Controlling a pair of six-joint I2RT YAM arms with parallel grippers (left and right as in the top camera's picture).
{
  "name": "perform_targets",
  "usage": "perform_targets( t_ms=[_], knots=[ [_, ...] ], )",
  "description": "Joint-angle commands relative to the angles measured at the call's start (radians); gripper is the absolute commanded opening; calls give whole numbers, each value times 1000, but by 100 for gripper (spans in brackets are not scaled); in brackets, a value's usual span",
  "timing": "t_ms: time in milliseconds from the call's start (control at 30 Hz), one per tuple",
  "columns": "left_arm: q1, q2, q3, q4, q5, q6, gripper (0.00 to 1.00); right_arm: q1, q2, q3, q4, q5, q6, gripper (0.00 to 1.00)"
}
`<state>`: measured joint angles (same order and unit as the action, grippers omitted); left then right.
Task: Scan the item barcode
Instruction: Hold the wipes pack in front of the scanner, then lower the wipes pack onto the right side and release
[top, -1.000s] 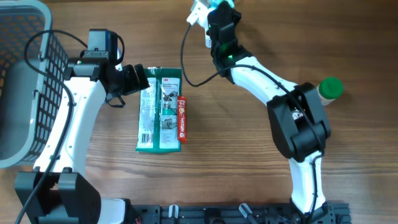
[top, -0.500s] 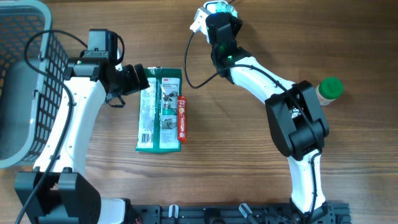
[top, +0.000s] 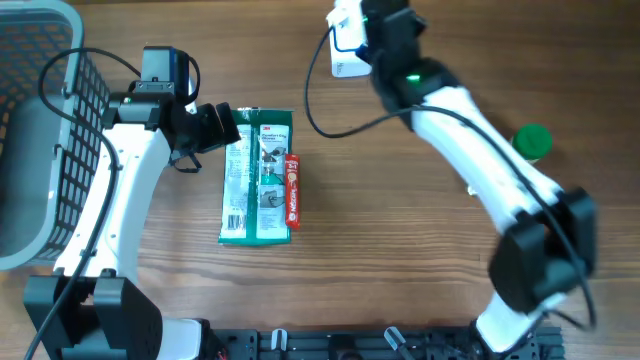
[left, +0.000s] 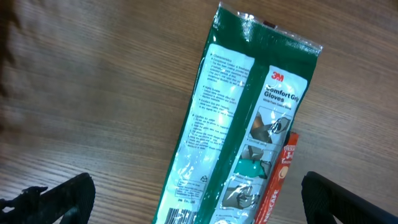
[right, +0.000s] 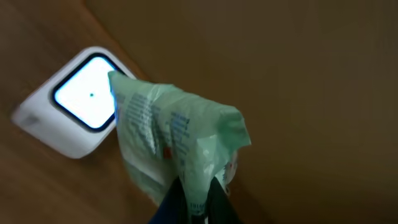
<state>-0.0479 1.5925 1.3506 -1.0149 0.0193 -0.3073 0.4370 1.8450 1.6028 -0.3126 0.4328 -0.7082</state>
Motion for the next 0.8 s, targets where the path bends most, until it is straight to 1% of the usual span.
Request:
perform_targets(
  t_ms=[0,67,133,167,233,300,400,433,500,533,567,600,633,700,767],
  knots=[
    [-2,1,8,0,-13,16,100,-50,-94,7,-239,-283,320,4],
    [-2,1,8,0,-13,16,100,-87,-98,7,-448,-411,400,4],
    [-2,1,8,0,-13,16,100,-122,-84,-1,-631,-509,424,4],
    [-2,1,8,0,-13,16,100,-139,-76,-13,-698,-541,423,4],
    [-2,1,8,0,-13,16,100,-164,-63,-48,-782,-544,431,4],
    [-2,1,8,0,-13,16,100,-188,-51,-108,-812,-541,431,4],
    [-2,1,8,0,-13,16,100,-217,-48,-207,-780,-517,431,4],
    [-2,1,8,0,-13,16,100,-226,-48,-235,-763,-472,433,4],
    [-2,1,8,0,-13,16,100,-243,-48,-271,-728,-351,488,4],
    [-2,1,8,0,-13,16,100,-252,-48,-278,-712,-286,514,24],
    [-2,1,8,0,-13,16,100,-258,-48,-278,-696,-233,531,38],
    [-2,1,8,0,-13,16,100,-262,-48,-278,-676,-201,534,48],
    [-2,1,8,0,-13,16,100,-262,-48,-278,-652,-187,531,52],
    [-2,1,8,0,-13,16,100,-262,-48,-278,-593,-196,533,57],
    [-2,1,8,0,-13,16,100,-258,-48,-278,-530,-255,588,59]
  ],
)
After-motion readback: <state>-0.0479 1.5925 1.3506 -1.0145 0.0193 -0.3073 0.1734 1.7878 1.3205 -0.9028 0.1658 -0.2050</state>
